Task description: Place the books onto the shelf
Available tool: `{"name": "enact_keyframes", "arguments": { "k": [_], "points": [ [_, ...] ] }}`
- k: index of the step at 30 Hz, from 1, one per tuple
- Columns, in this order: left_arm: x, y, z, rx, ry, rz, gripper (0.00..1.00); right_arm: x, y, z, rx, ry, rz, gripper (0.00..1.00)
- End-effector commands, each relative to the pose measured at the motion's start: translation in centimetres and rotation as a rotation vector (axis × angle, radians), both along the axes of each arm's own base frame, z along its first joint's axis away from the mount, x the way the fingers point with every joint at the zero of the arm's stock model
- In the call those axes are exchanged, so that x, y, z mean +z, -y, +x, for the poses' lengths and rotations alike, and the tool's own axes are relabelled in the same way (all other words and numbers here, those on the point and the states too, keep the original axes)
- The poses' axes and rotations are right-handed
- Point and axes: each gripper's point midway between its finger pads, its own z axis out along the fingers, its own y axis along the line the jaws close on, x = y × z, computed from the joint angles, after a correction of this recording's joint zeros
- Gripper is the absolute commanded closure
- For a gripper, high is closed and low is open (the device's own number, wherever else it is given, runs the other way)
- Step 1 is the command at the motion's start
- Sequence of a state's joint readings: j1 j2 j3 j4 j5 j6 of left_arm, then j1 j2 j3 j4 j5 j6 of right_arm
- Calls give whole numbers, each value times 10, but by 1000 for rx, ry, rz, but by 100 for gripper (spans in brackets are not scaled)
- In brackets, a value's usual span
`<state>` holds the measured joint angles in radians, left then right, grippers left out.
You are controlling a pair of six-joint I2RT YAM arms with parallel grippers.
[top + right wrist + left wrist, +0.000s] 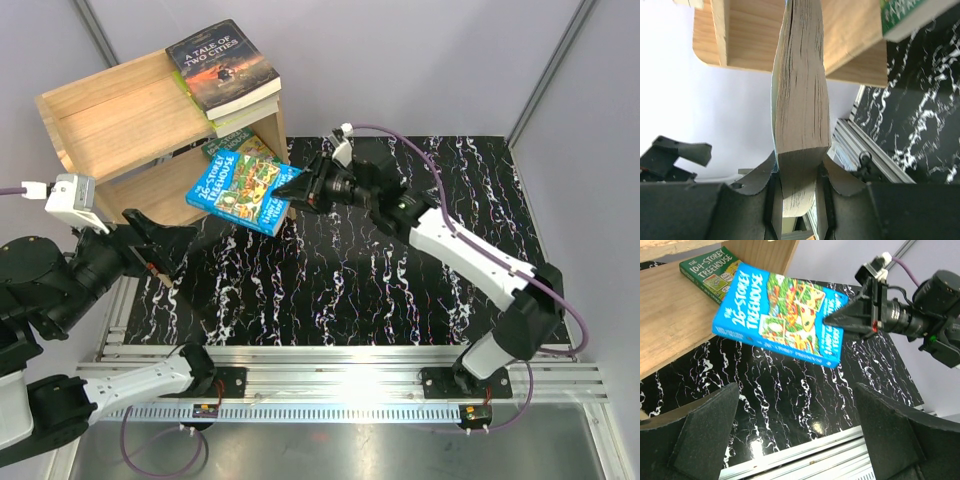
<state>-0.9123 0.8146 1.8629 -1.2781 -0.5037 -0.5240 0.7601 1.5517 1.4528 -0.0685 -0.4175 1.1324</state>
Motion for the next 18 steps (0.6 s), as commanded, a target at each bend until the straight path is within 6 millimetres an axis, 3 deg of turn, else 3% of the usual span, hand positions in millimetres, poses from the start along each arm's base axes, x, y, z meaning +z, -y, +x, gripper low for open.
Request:
{"name": "enact_keyframes", "arguments": {
  "k": [1, 2, 3, 5, 6, 8, 12, 14, 18],
  "points": [
    [5, -1, 4, 25, 11, -8, 1, 54, -16, 9, 24, 120, 143, 100],
    [6, -2, 4, 28, 13, -13, 1, 59, -19, 13, 20, 125, 153, 100],
    [6, -4, 3, 32, 13, -16, 1, 48, -27, 23, 8, 107, 141, 100],
    [5, -7, 2, 43, 8, -21, 1, 47, -32, 34, -21, 95, 143, 100],
    [4, -8, 1, 47, 4, -25, 1, 34, -34, 49, -82, 57, 112, 100],
    [4, -11, 0, 55, 3, -33, 1, 27, -34, 62, -148, 31, 103, 100],
    [2, -14, -1, 65, -5, -38, 1, 12, -16, 96, -383, -33, 62, 100],
    [0, -14, -1, 64, -9, -35, 1, 15, -4, 106, -502, -44, 57, 100],
    [-4, -13, 0, 60, -9, -16, 1, 16, 2, 121, -594, -73, 63, 100]
  ]
}}
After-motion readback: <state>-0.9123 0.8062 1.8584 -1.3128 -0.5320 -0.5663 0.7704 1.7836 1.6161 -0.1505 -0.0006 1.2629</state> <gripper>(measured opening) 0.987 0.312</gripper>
